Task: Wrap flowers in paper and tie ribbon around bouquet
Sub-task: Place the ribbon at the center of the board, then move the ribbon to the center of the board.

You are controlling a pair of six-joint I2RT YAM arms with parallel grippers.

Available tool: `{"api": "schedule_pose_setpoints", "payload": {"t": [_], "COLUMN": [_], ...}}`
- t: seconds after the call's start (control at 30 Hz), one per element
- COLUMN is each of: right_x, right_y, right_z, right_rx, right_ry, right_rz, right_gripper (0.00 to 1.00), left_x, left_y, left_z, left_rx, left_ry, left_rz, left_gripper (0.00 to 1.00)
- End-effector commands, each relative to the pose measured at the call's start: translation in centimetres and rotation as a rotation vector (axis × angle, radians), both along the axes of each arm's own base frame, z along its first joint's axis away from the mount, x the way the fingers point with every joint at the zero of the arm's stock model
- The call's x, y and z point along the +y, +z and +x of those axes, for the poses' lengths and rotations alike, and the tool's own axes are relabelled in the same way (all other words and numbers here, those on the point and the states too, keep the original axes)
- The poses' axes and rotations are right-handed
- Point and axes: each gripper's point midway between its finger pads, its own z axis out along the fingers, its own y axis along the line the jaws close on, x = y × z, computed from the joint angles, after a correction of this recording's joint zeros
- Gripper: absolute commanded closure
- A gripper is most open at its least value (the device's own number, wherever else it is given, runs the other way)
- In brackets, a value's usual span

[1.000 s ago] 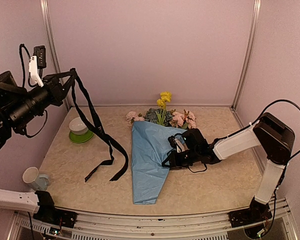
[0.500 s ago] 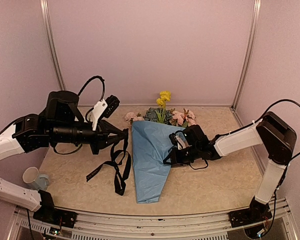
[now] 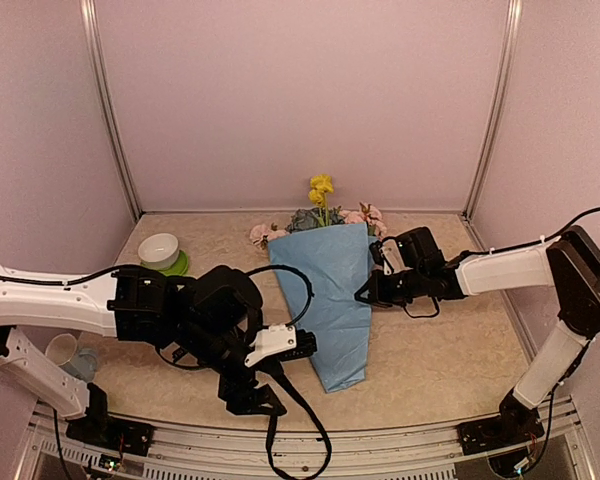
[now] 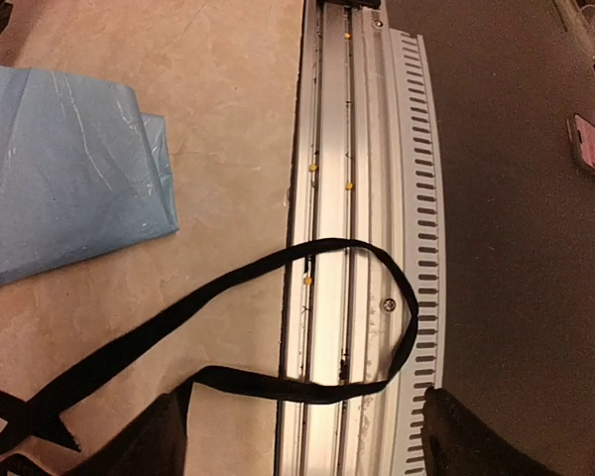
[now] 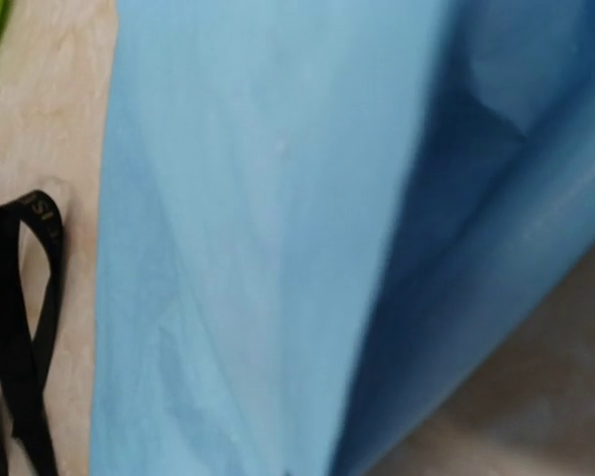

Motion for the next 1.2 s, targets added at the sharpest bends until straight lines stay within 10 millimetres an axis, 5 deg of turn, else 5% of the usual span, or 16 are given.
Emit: {"api": "schedule_pose_setpoints", "payload": {"t": [0.0,0.13,0.27,0.4,0.6,0.7,0.8,0.87,0.93,1.0,1.07,1.17], "right_x": [-1.1,-1.0,-0.7,-0.4,-0.1,0.0,0.3,0.4,0.6,0.8,1.1,1.6], "right_y": [1.0,1.2,1.0,1.1,1.4,1.4,1.6,1.5,1.7,2.1,2.9,3.9], "right_z": [0.2,0.1,0.1,0.1,0.3,0.3,0.3,0.4,0.6,0.7,1.0,1.3], "right_rx": [-0.036,-0.040,-0.036,-0.035,-0.040,-0.038,-0.038,-0.031,-0.026,-0.022,-0.023,-0.027], "right_ry": [-0.011,-0.003,0.013,0.029,0.049,0.055,0.066,0.068,0.071,0.076,0.085,0.099], "right_rz": [-0.023,-0.020,-0.015,-0.009,-0.006,-0.006,0.005,0.007,0.008,0.020,0.041,0.055], "right_gripper": [1.00,1.00,1.00,1.00,1.00,1.00,1.00,1.00,1.00,1.00,1.00,1.00], "left_x": [0.1,2.5,8.3,11.1,11.4,11.3,10.9,10.3,9.0,6.2,2.4,-2.9], "left_y": [1.4,3.8,-1.9,-7.8,-12.2,-14.1,-14.7,-13.7,-11.2,-6.7,-1.1,6.5], "left_z": [4.3,14.5,23.7,25.7,27.1,28.0,28.7,29.2,29.0,27.6,24.3,15.7], "left_rx": [-0.096,-0.081,0.054,0.078,0.084,0.066,0.025,-0.057,-0.124,-0.195,-0.273,-0.385], "left_ry": [0.132,0.492,0.887,1.003,1.021,1.026,1.009,0.984,0.943,0.840,0.657,0.290], "left_rz": [-0.051,-0.193,-0.046,0.137,0.218,0.248,0.250,0.218,0.169,0.061,-0.095,-0.338], "left_gripper": [0.10,0.05,0.36,0.27,0.26,0.39,0.71,1.00,1.00,1.00,1.00,1.00]}}
